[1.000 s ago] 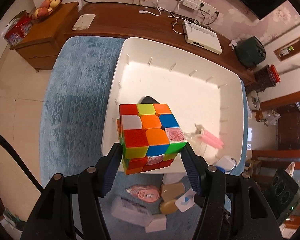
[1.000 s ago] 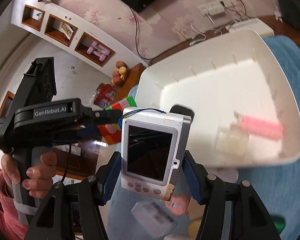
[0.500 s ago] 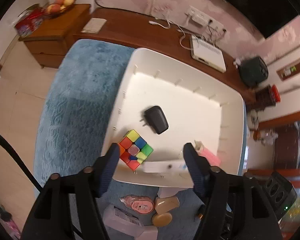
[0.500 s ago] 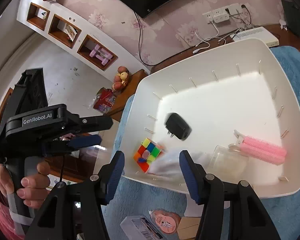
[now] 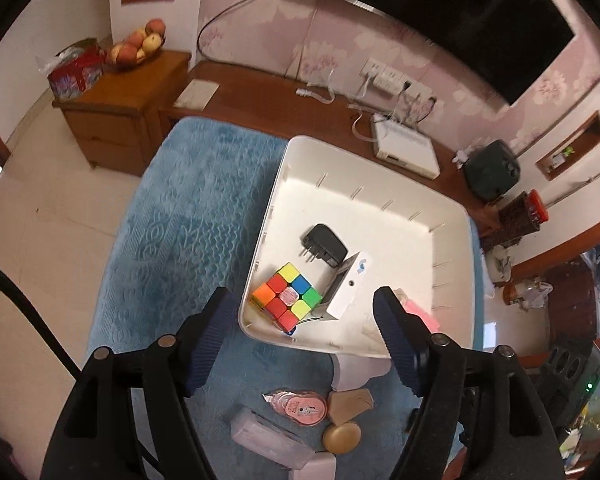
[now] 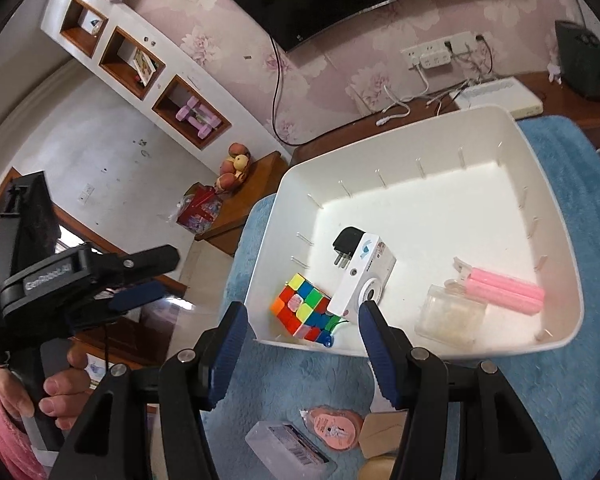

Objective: Organize rigid objects
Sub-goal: 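Release the cube into the tray with the left tool while the right tool drops the photo device, then withdraw both tools from the tray back over the remaining items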

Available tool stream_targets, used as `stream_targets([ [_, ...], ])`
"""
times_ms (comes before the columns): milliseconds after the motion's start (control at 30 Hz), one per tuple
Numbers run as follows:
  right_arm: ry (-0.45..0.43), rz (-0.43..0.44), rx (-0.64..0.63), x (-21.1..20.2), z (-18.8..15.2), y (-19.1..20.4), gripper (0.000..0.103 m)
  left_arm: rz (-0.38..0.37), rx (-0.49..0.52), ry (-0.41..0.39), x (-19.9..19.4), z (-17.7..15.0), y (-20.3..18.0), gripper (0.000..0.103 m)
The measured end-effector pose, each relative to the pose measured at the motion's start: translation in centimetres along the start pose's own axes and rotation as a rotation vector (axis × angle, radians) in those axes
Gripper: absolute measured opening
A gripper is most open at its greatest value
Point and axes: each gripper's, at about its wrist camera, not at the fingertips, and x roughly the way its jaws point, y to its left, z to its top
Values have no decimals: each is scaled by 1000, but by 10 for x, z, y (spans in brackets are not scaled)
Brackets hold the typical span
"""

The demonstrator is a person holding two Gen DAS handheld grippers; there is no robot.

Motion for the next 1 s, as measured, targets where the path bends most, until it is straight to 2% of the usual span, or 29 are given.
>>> stream_targets([
  [167,-36,-48,-46,-16,-17,18,68,-55,13,-15,-19,-14,13,77],
  [267,-53,-83,-75,-26,-29,30,69,-81,8,0,-29,-24,22,77],
  [467,-80,-134,-93,-45,-55,49,73,-88,34,22,-44,-45,41,77],
  [700,-96,-257,-113,-64,-97,64,81,-91,98,46,-55,-70,57,77],
  [1000,-87,-389,-198,-85,-152,75,81,-77,214,124,-49,-106,50,77],
])
